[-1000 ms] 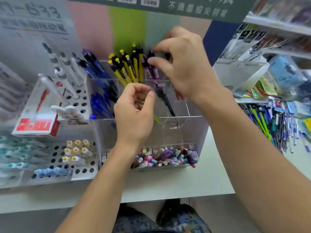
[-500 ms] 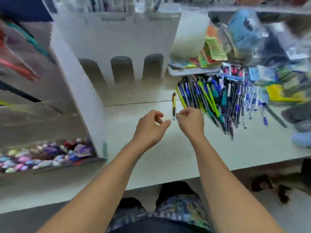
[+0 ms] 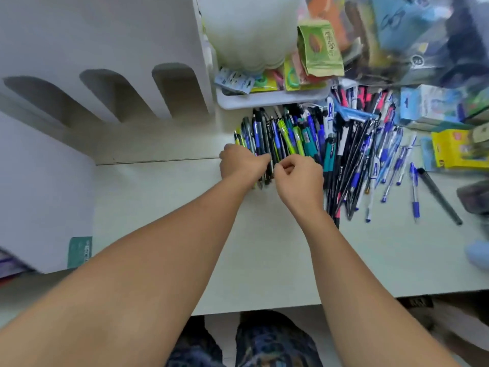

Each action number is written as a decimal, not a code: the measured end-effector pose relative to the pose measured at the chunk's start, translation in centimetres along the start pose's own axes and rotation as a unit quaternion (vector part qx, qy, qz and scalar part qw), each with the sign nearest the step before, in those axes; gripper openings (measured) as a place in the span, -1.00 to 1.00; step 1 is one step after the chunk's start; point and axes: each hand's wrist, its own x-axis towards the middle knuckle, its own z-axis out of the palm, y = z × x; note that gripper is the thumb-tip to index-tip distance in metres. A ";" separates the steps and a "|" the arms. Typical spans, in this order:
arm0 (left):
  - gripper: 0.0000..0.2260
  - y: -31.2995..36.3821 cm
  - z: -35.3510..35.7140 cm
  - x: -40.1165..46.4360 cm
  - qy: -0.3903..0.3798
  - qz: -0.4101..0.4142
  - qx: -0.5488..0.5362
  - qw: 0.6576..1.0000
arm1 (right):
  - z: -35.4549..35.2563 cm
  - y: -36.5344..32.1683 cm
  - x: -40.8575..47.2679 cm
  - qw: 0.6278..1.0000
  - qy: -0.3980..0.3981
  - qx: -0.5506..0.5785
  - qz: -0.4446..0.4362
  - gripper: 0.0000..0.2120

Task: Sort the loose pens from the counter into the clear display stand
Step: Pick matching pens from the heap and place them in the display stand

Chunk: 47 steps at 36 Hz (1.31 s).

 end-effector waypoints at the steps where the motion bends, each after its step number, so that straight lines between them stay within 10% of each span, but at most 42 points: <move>1: -0.58 0.6 0.3 0.2 -0.001 0.008 0.010 1.000 | -0.3 0.2 -0.2 1.000 -0.006 0.002 0.001 -0.86; 9: -0.67 0.3 0.2 -0.1 -0.016 0.015 0.059 0.998 | -0.5 1.3 -1.0 0.999 -0.045 0.019 -0.004 -0.86; 20: -0.82 -6.1 -6.3 -4.1 -0.153 0.005 -0.218 0.964 | 1.3 -0.8 -2.5 0.984 -0.106 0.139 -0.028 -0.74; 29: -0.94 -9.5 -17.3 -12.5 -0.215 0.009 -0.342 0.915 | -0.1 -12.6 -6.8 0.845 -0.329 0.420 0.029 -0.75; 35: -0.91 -12.2 -24.5 -14.5 -0.217 0.053 -0.350 0.910 | -0.1 -19.7 -11.2 0.877 -0.289 0.363 -0.127 -0.72; 47: -0.69 -21.6 -38.7 -14.8 -0.316 0.104 -0.440 0.834 | 6.9 -32.0 -22.0 0.888 -0.222 0.369 -0.163 -0.75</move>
